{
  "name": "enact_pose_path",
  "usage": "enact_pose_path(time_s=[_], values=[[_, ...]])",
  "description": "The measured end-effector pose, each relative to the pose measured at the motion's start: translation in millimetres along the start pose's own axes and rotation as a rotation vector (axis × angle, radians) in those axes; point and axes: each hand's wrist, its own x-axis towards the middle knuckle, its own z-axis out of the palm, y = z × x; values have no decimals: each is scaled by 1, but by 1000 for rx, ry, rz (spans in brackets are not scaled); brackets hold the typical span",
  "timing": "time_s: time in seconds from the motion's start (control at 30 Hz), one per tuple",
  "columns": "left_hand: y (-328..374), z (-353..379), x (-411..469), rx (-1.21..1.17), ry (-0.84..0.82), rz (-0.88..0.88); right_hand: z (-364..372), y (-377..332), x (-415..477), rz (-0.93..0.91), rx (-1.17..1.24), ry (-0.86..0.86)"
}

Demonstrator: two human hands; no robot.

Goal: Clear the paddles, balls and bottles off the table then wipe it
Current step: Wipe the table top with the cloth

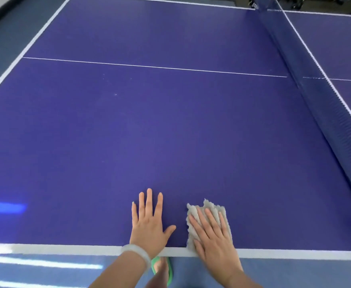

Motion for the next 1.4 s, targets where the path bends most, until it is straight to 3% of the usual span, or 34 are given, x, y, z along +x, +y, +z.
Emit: enact_pose_path(time_s=[0.1,0.27,0.33,0.4,0.53,0.63,0.8,0.93,1.13,1.4], values=[[14,6,-8,-6,-60,-25,-1,57,-40,70,-33,10],[57,-4,-4,52,-104,-173,0,127,-69,938,87,31],[77,-8,-3,66,-143,-175,-2,109,-53,1098,160,5],[99,-6,-4,27,-136,-81,-1,80,-38,984,133,63],[135,-2,-2,-10,-62,44,4,52,-46,439,37,60],[158,1,6,-16,-54,98,4,95,-68,341,10,61],[214,13,15,50,-138,251,13,176,-98,919,68,61],[259,21,24,55,-203,106,16,186,-99,1220,257,185],[275,31,33,92,-224,2,5,196,-77,1641,795,486],[276,33,35,108,-265,-6,-4,223,-96,1937,1010,505]])
